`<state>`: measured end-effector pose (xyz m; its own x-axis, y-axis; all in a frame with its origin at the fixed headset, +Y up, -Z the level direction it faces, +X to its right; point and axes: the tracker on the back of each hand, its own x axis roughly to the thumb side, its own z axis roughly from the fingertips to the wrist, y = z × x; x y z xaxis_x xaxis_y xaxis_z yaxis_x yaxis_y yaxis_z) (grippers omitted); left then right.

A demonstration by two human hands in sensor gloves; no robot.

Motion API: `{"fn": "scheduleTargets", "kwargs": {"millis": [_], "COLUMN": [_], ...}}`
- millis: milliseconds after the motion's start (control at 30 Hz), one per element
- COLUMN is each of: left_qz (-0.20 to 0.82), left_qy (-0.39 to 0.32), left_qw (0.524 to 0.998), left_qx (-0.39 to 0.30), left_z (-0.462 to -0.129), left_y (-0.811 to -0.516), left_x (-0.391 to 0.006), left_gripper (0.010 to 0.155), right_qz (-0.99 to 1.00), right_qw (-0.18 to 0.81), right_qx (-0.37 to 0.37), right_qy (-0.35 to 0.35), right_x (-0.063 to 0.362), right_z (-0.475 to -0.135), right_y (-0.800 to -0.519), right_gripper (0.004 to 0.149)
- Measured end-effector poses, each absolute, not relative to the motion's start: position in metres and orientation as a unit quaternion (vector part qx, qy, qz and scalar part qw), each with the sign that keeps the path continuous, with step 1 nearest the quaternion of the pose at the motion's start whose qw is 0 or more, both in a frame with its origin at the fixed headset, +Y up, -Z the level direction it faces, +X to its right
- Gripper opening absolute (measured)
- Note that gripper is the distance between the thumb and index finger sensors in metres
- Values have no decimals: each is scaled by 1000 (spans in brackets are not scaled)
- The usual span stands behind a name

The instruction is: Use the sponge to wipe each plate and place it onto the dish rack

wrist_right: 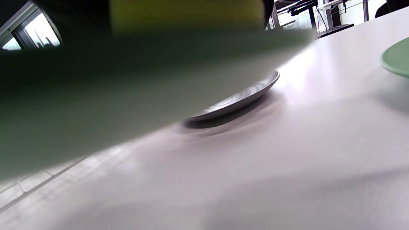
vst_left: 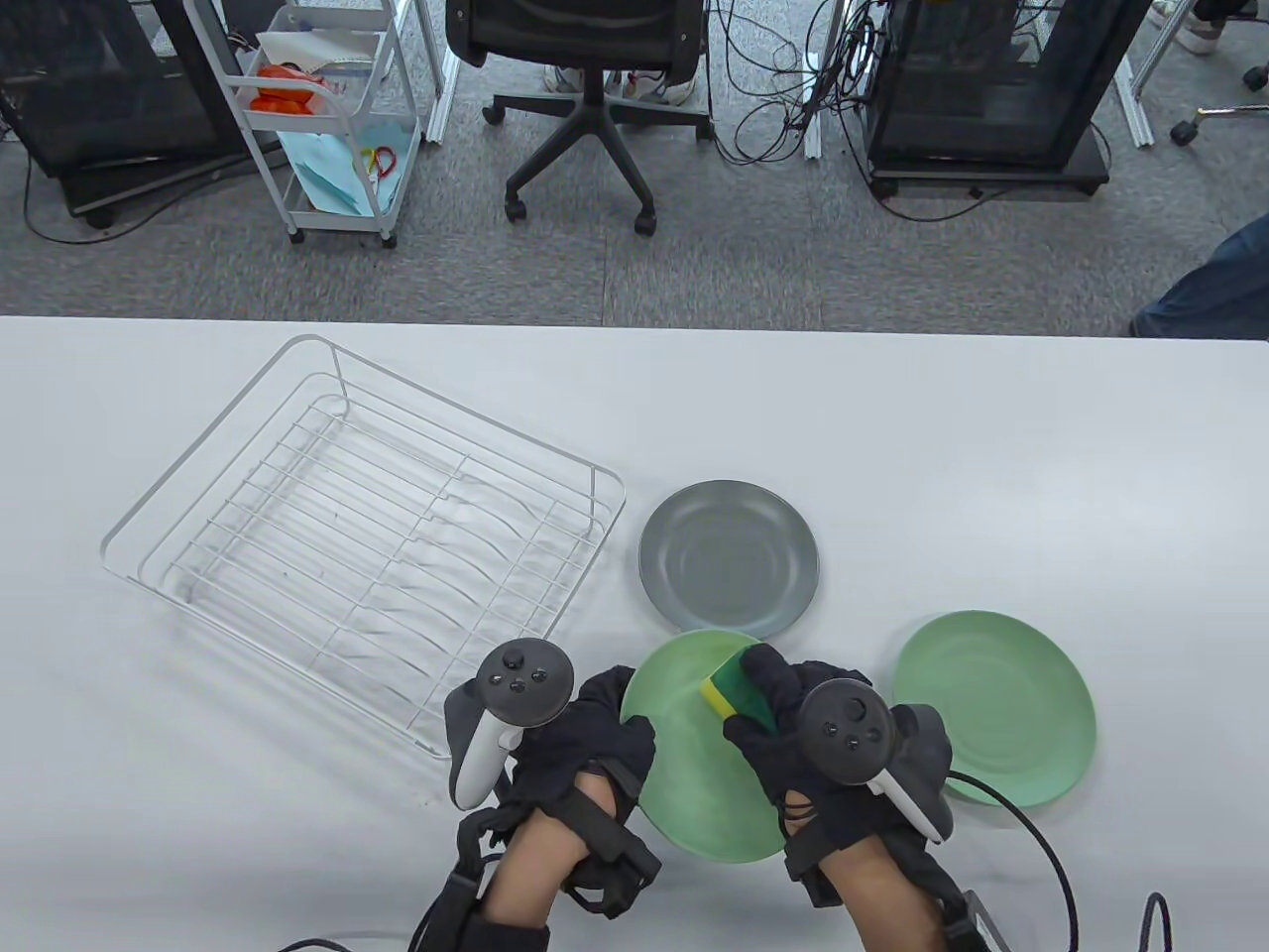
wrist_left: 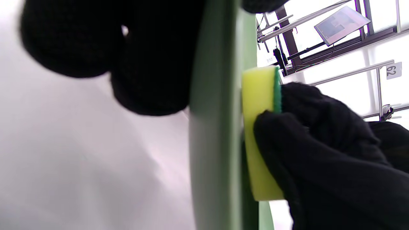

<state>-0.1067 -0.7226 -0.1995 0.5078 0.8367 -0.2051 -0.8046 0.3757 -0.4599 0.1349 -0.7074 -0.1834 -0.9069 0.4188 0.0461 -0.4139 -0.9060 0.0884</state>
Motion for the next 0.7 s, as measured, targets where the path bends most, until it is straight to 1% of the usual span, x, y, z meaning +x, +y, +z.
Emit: {"fn": "scheduleTargets", "kwargs": {"millis": [100, 200, 300, 400, 533, 700], "left_qz": [509, 518, 532, 527, 508, 514], "left_qy": [-31, -37, -43, -47, -73, -88], "left_qw": [822, 820, 811, 817, 824, 820], "left_qx": [-253, -242, -240, -228, -240, -236], "left_z": [-199, -199, -199, -197, -196, -196], "left_y": [-722, -722, -721, -717, -718, -717], "left_x": [-109, -112, -114, -113, -104, -94], "left_gripper": [63, 64, 66, 67, 70, 71], "right_qz": [981, 981, 976, 968, 961, 946], "right_qw": [187, 187, 213, 241, 266, 320], "right_qx": [33, 36, 43, 54, 43, 54], "right_qy": [36, 21, 20, 40, 58, 29], "right_x": [126, 122, 119, 118, 118, 116], "right_z": [-184, -185, -185, -186, -188, -186], "right_y": [-711, -713, -713, -714, -718, -713], "right_gripper": [68, 68, 67, 62, 61, 63]}}
